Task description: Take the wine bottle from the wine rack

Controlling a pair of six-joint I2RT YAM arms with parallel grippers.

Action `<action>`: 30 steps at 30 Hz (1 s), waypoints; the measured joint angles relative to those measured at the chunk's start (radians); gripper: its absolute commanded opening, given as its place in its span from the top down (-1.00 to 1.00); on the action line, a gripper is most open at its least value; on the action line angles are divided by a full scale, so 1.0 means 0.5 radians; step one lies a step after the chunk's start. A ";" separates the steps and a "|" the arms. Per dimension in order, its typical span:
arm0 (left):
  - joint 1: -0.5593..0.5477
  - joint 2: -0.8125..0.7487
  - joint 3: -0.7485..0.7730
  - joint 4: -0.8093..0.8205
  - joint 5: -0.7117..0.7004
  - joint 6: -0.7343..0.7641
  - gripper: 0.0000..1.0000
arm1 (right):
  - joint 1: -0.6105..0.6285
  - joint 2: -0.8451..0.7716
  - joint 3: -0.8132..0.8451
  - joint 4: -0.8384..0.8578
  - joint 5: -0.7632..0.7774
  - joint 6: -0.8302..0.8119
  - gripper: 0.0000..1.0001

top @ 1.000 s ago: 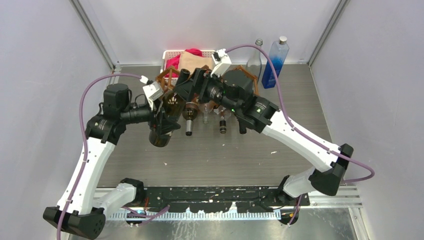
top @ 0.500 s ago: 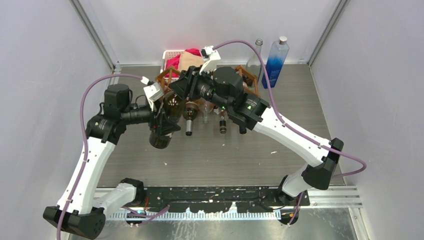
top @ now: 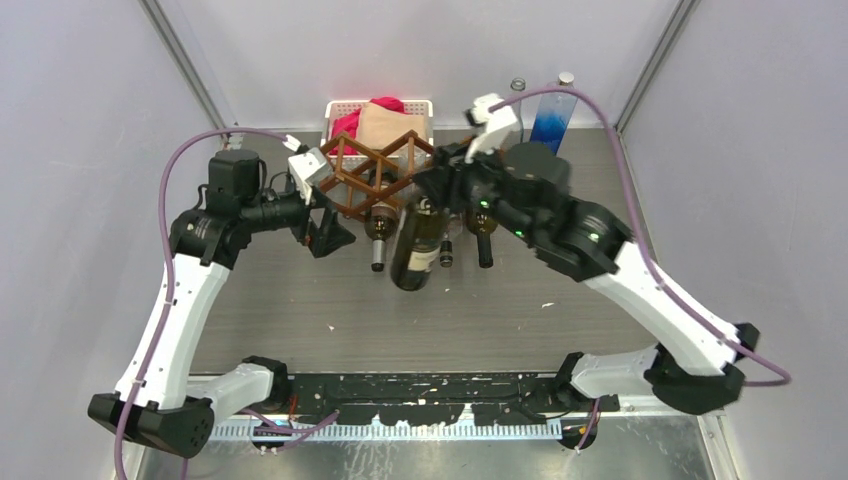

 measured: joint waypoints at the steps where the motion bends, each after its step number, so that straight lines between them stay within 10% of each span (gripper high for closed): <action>1: 0.000 0.010 0.013 -0.008 -0.018 0.006 -0.99 | -0.001 -0.074 0.007 -0.053 0.047 -0.024 0.99; 18: 0.000 0.124 0.140 -0.069 -0.269 0.023 -0.99 | -0.143 -0.411 -0.013 -0.112 1.075 -0.568 0.99; 30: 0.000 0.130 0.142 -0.114 -0.375 0.085 -0.99 | -1.166 -0.097 -0.104 0.080 1.157 -0.452 0.99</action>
